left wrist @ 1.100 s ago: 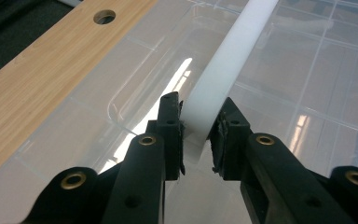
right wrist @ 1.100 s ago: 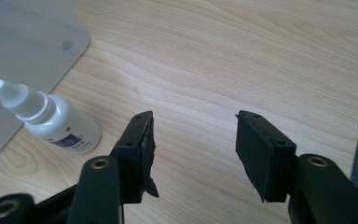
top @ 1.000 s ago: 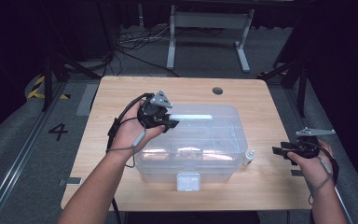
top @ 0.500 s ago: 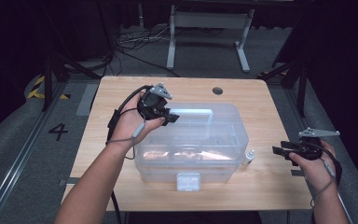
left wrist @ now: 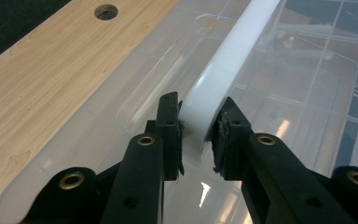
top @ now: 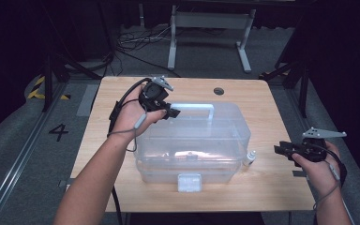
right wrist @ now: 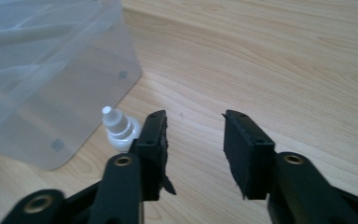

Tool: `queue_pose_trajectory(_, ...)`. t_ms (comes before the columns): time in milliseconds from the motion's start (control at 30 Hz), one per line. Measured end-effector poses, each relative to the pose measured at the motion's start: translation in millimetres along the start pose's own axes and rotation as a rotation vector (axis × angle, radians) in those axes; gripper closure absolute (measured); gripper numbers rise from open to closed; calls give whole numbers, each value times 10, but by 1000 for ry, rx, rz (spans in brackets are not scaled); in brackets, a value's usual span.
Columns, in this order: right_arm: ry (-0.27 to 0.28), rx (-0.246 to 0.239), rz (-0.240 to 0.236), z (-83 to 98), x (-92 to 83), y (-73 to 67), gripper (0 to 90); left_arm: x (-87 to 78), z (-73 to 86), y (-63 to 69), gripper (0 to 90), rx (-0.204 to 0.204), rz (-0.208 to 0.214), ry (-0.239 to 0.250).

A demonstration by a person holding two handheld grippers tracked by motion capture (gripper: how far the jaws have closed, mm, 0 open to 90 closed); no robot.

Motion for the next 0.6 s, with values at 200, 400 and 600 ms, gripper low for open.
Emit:
queue_pose_trajectory(200, 32, -48, -44, -106, -132, -213, 777, -17, -44, -40, 747, -11, 6, -15)
queue_pose_trajectory(400, 72, -97, -80, -214, -268, -415, 809, -26, -67, -64, 744, -16, 12, -24)
queue_pose_trajectory(600, 99, -130, -127, -279, -336, -604, 843, -36, -104, -98, 742, -31, 24, -31)
Point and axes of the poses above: each handheld gripper's, and its own axes: x roughly forward along the jaws, z roughly out of its underside, y roughly to its right, the point moved 10 cm from there along x, roughly forward along the jaws, and after that the axes turned 13 degrees about z, right-handed, at the moved point
